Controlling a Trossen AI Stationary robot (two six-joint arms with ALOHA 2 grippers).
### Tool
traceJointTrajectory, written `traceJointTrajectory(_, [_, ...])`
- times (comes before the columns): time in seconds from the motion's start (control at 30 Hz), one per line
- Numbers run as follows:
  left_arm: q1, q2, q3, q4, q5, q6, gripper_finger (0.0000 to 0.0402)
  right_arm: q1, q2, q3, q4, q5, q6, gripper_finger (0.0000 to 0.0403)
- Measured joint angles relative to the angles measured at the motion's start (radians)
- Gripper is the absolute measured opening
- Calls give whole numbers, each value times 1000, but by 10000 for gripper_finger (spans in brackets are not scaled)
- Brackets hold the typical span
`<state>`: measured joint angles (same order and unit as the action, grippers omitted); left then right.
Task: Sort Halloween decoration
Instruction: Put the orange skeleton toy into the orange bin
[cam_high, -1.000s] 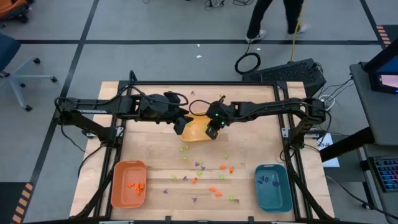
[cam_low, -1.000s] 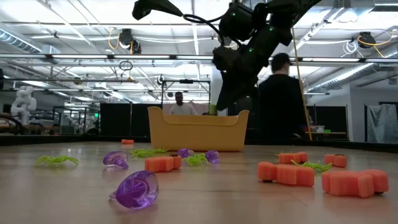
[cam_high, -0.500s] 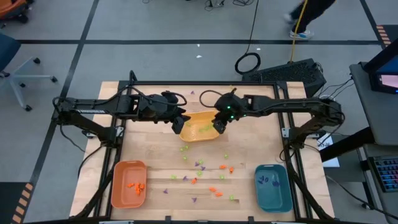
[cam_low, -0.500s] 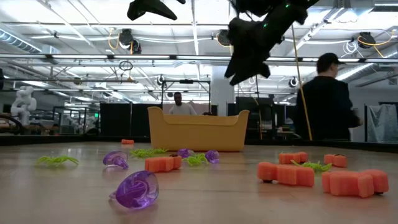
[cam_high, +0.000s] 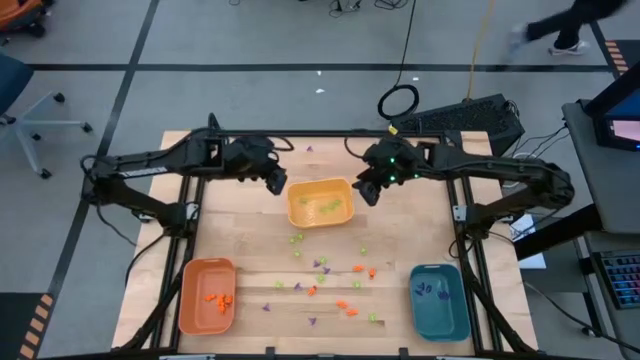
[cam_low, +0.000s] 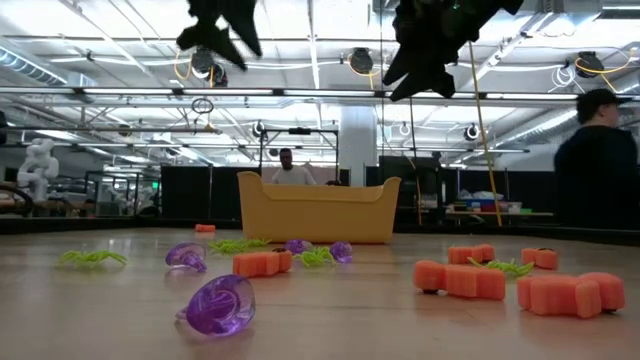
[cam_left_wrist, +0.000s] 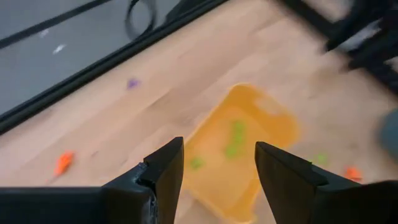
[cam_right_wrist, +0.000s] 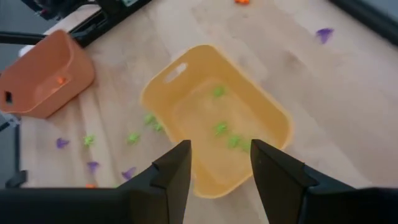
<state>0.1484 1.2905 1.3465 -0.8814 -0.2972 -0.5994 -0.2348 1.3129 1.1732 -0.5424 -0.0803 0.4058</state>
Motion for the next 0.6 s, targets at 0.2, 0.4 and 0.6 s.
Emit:
traceJointTrajectory(0.2, [173, 28, -47, -91, 145, -22, 174, -88, -6, 0, -6, -46, -95, 154])
traceJointTrajectory(0.4, [390, 97, -63, -197, 318, 44, 154, -156, -6, 0, -16, -298, -166, 154])
traceJointTrajectory(0.6, [559, 215, -63, -211, 414, 109, 153, -163, -6, 0, -30, -371, -228, 154])
